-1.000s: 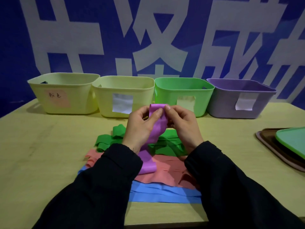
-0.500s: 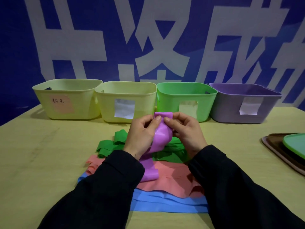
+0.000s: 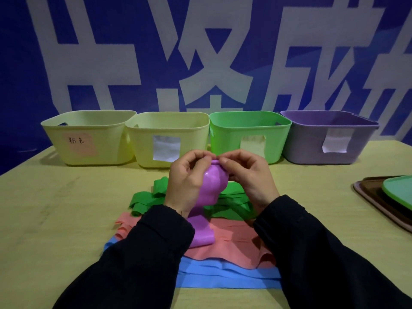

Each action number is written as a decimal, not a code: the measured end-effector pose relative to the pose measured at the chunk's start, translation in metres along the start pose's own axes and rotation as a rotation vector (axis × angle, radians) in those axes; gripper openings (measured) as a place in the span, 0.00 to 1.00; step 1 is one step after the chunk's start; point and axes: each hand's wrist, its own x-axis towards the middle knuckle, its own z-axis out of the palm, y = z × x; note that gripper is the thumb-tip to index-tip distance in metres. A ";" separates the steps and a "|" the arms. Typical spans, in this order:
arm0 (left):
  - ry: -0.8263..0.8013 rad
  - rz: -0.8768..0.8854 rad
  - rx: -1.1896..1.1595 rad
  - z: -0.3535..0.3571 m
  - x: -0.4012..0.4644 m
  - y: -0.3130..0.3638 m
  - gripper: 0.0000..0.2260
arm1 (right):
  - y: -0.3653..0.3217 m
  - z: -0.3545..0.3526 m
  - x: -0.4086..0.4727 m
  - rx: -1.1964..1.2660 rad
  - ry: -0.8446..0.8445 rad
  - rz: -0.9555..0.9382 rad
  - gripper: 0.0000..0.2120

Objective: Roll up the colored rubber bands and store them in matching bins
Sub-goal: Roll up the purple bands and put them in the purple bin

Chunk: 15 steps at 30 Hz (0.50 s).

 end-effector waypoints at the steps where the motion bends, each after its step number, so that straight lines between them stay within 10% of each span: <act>1: -0.001 0.018 0.012 0.001 0.000 0.000 0.05 | 0.001 0.000 0.000 0.008 -0.006 -0.013 0.07; 15: 0.063 0.066 0.091 0.000 0.001 0.003 0.12 | -0.002 0.002 0.000 -0.061 -0.037 -0.074 0.08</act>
